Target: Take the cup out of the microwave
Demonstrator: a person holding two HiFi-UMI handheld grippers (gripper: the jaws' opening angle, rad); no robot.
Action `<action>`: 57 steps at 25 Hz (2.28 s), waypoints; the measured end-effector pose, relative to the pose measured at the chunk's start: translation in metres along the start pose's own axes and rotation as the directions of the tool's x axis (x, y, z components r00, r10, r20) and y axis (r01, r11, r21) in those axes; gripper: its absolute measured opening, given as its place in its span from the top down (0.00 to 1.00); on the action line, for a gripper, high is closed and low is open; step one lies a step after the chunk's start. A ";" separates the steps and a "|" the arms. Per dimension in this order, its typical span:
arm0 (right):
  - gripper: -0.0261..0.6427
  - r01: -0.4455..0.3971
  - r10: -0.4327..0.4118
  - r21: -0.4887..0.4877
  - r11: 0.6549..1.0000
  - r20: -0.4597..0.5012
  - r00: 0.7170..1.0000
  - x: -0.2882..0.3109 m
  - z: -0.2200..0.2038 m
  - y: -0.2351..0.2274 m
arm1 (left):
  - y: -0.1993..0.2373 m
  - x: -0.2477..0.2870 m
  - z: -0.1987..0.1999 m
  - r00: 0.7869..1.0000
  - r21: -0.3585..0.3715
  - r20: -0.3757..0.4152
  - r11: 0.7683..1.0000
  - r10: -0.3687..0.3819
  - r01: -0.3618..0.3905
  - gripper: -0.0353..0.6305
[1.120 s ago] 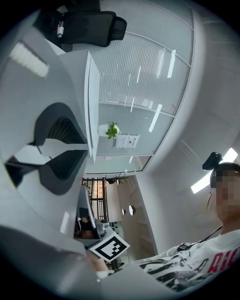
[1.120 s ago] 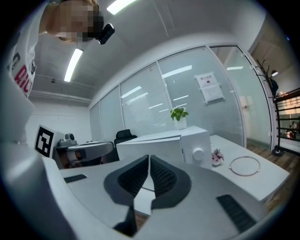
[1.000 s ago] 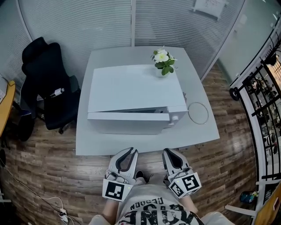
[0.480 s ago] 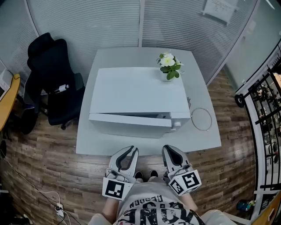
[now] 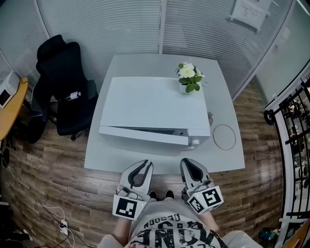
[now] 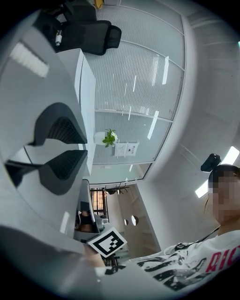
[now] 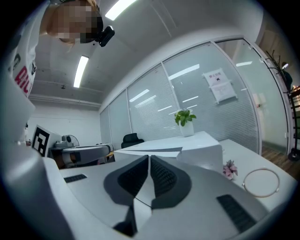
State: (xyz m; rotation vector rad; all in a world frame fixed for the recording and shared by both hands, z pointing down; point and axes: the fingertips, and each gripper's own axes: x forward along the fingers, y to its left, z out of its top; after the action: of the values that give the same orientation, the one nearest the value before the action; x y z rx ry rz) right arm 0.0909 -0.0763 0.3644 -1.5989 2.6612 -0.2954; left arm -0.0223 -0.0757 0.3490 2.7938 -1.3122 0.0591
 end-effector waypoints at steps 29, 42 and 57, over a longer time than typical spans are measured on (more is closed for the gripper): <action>0.79 -0.082 0.074 -0.079 0.994 -0.099 0.992 0.039 -0.064 -0.044 | -0.054 0.004 -0.016 0.997 -0.067 -0.065 0.997 0.038 -0.042 0.89; 0.79 -0.306 0.295 -0.064 0.950 -0.137 0.946 -0.010 -0.075 0.008 | -0.108 0.015 0.007 0.999 -0.053 -0.037 0.998 0.025 -0.027 0.89; 0.79 -0.646 0.636 0.008 0.763 -0.186 0.749 -0.062 -0.101 0.082 | -0.154 0.017 0.055 0.997 -0.085 0.016 0.994 -0.073 0.074 0.83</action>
State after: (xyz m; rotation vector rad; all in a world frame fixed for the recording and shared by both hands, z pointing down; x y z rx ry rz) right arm 0.0367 0.0307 0.4448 -0.5783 3.1658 -0.3442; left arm 0.1076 0.0058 0.2902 2.7716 -1.1835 -0.0176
